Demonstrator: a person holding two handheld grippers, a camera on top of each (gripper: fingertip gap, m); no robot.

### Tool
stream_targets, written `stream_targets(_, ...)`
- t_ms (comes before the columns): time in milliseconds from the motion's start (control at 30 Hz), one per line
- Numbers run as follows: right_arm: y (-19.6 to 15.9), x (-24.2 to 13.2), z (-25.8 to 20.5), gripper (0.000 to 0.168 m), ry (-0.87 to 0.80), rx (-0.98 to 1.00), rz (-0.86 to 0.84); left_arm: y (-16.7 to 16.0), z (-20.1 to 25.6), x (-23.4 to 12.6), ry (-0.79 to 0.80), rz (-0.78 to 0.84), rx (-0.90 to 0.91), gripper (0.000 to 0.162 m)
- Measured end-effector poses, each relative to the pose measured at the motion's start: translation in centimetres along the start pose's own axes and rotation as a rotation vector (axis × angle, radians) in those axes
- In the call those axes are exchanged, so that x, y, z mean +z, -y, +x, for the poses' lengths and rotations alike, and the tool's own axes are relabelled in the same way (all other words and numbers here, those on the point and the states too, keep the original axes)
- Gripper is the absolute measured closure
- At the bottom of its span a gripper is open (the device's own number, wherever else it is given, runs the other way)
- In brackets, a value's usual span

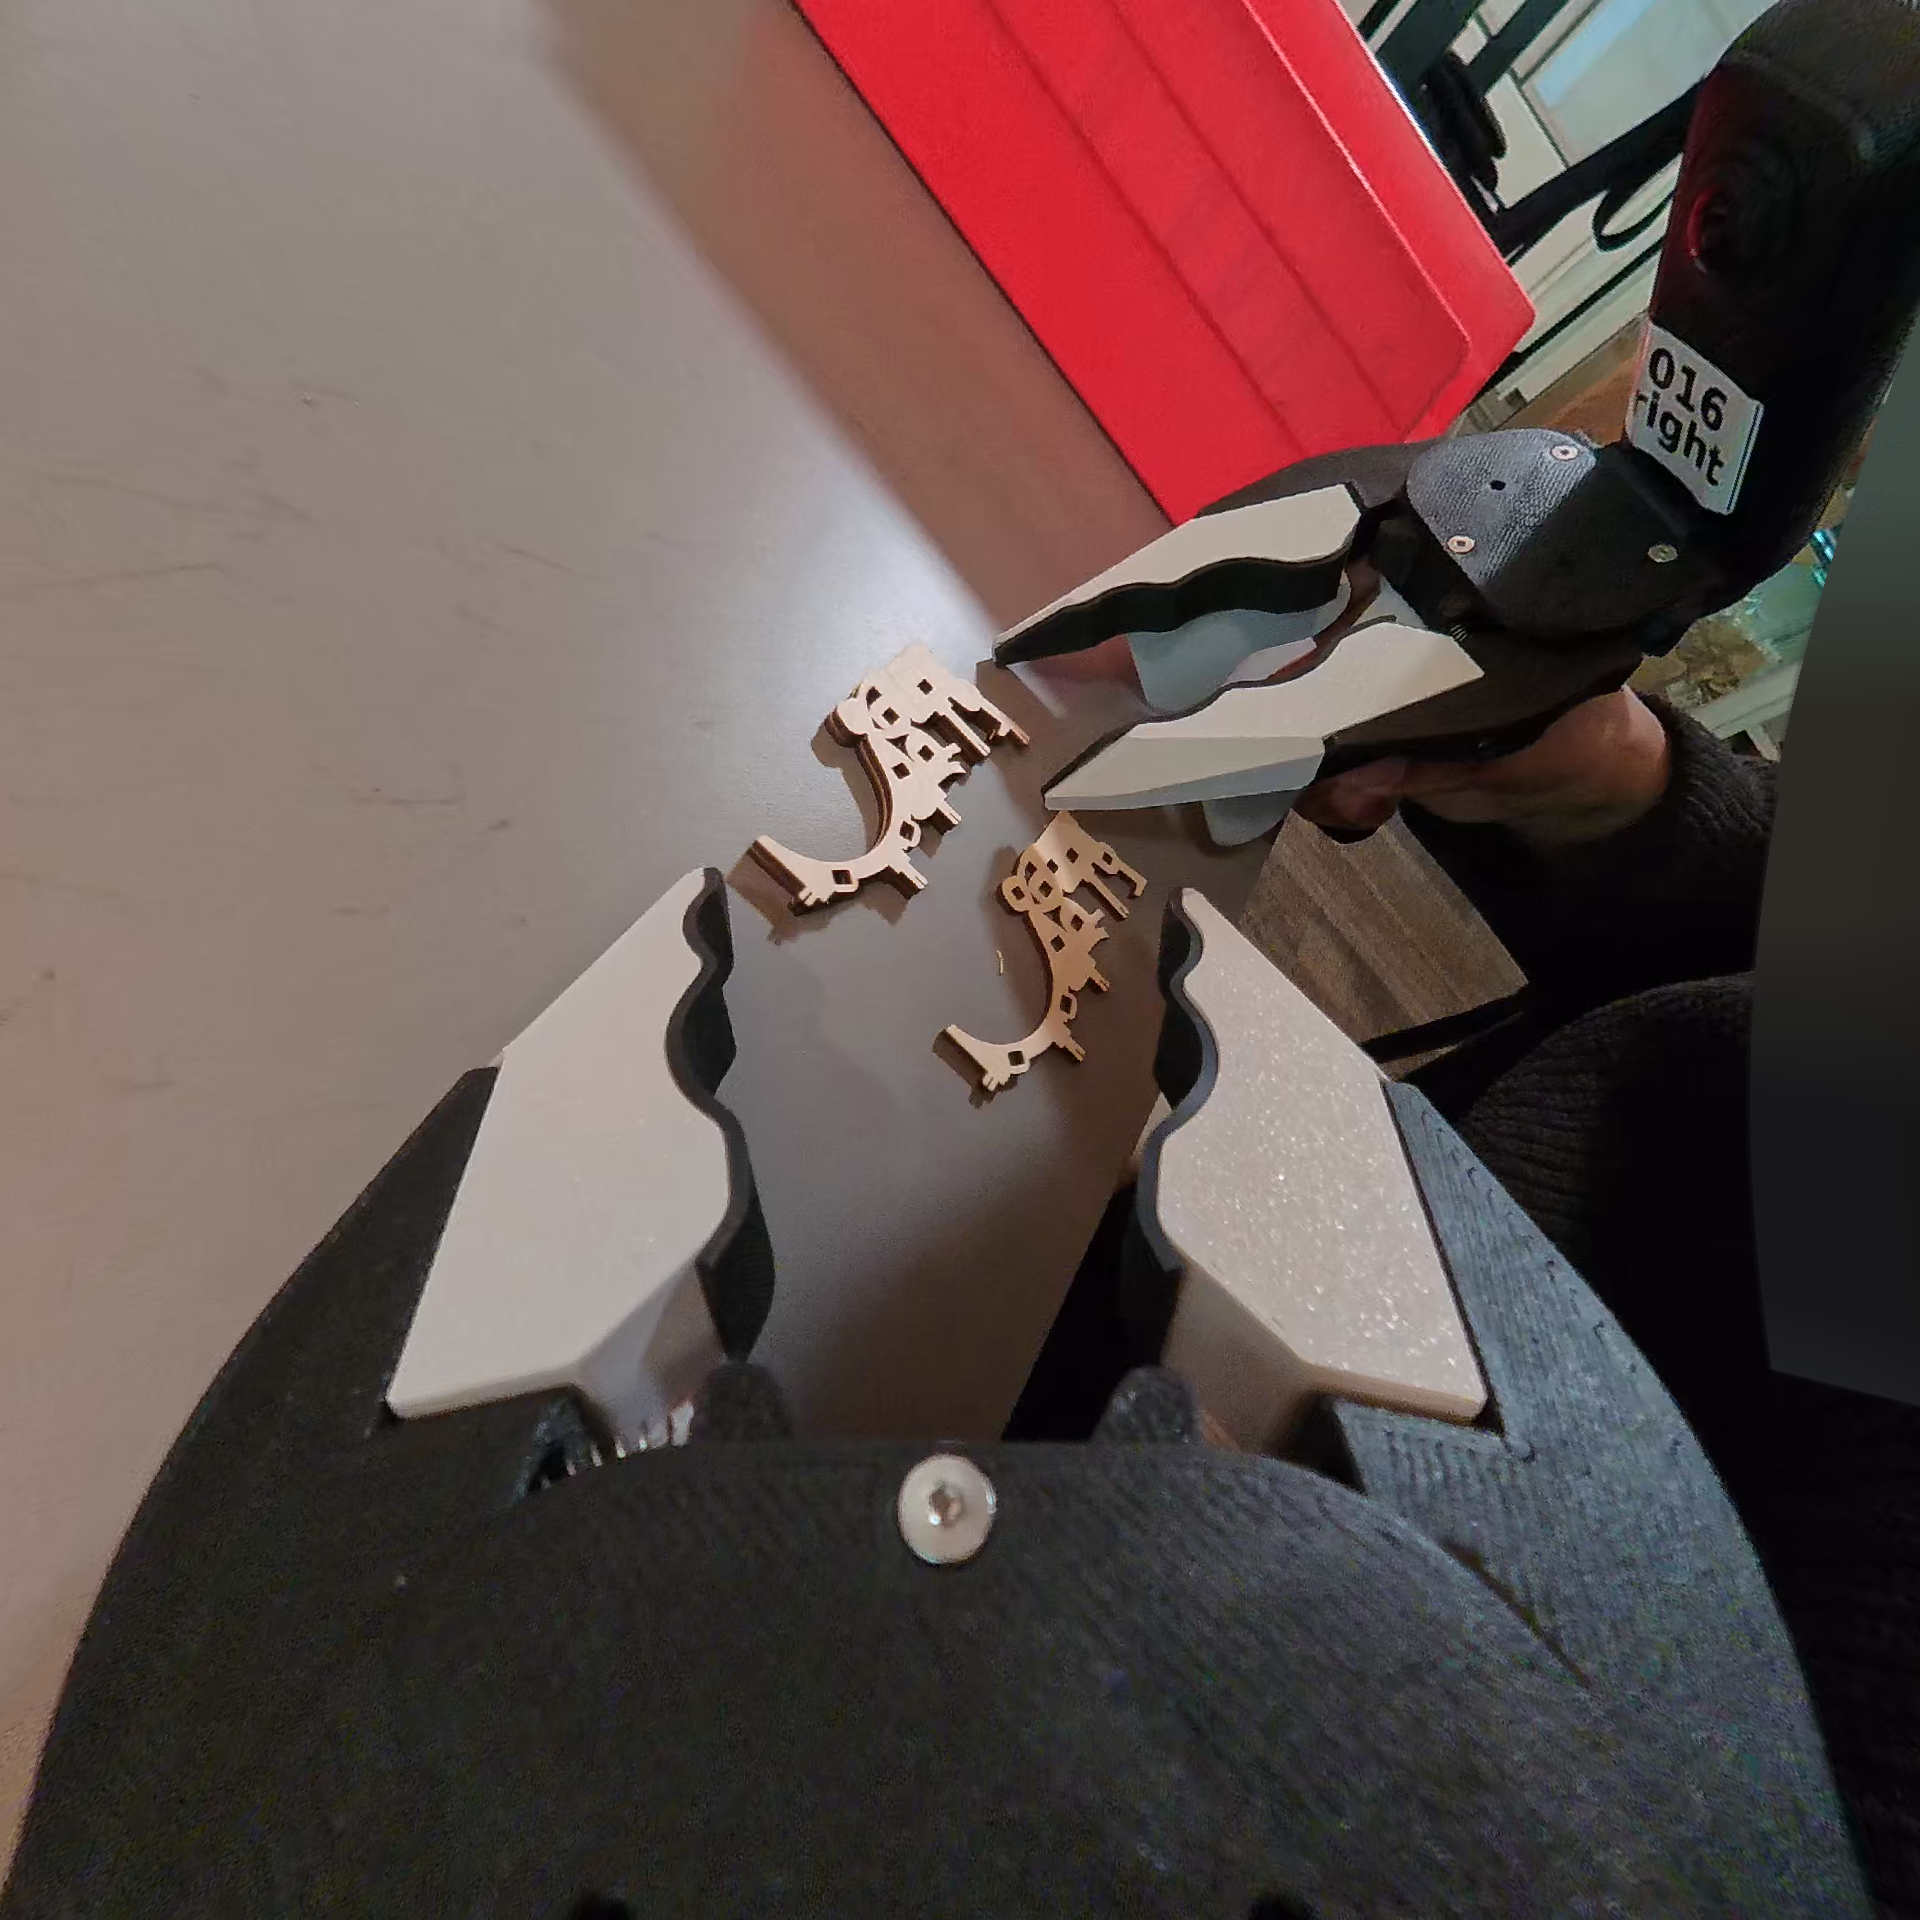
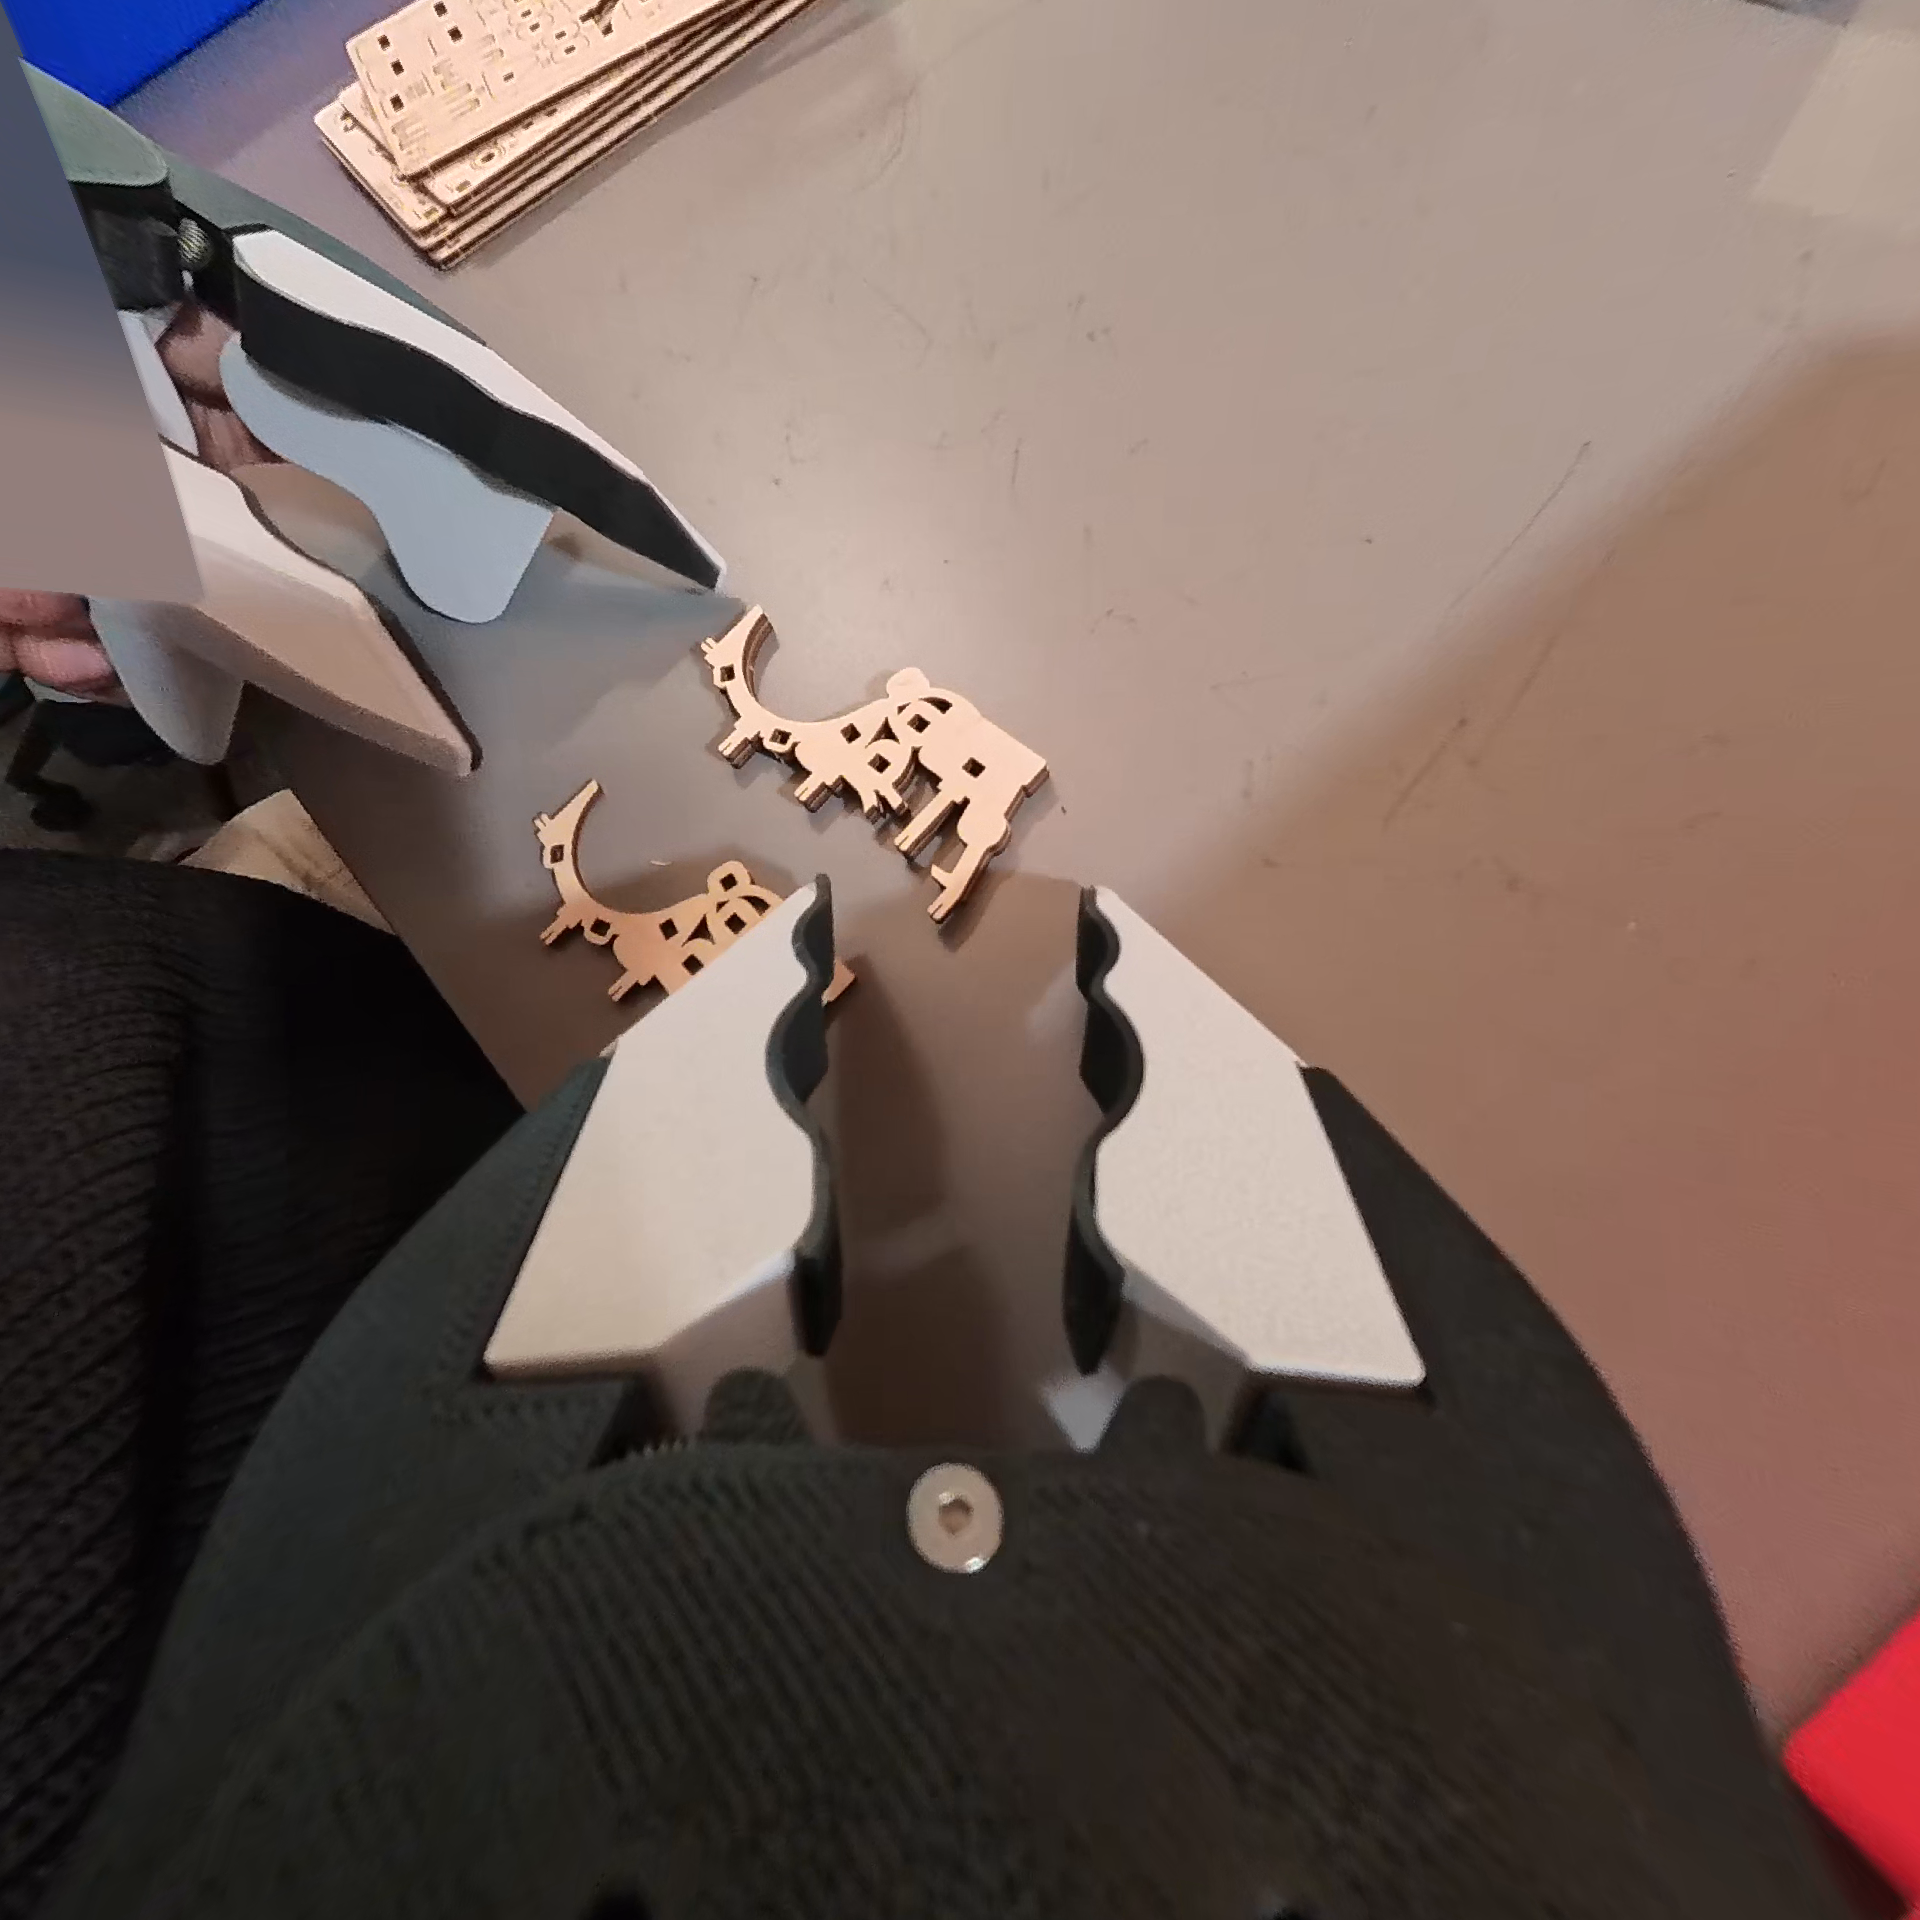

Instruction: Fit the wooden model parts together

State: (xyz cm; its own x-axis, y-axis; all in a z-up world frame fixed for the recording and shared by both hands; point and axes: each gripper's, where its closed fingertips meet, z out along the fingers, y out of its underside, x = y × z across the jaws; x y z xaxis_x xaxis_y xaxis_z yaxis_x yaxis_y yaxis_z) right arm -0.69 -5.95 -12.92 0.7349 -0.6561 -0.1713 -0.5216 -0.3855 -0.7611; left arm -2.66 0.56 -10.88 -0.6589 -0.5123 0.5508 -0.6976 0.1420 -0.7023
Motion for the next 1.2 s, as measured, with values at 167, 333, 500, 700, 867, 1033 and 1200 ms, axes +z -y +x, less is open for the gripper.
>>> stream_targets(167, 0.0, 0.0, 0.0, 0.123, 0.006, 0.003, 0.003, 0.1, -0.1, -0.1, -0.002, 0.005, -0.003, 0.080)
stream_targets(333, -0.1, -0.1, 0.1, 0.128, 0.008, -0.005, -0.002, 0.1, -0.2, -0.1, 0.001, 0.006, 0.005, 0.081)
stream_targets(500, -0.2, -0.2, 0.2, 0.131, 0.002, -0.011, -0.004, 0.1, -0.2, -0.1, 0.001, 0.008, 0.010, 0.082)
stream_targets(700, -0.2, -0.2, 0.6, 0.133, -0.024, -0.034, -0.010, 0.1, -0.2, -0.1, -0.004, 0.011, 0.006, 0.084)
stream_targets(867, -0.4, -0.3, 1.1, 0.134, -0.071, -0.092, -0.022, 0.2, -0.3, -0.1, -0.004, 0.011, 0.005, 0.084)
stream_targets(1033, -0.5, -0.3, 1.3, 0.134, -0.088, -0.114, -0.026, 0.2, -0.3, -0.1, -0.005, 0.012, 0.005, 0.084)
stream_targets(1200, -0.4, -0.3, 1.3, 0.134, -0.091, -0.112, -0.023, 0.2, -0.2, -0.1, -0.008, 0.014, 0.002, 0.084)
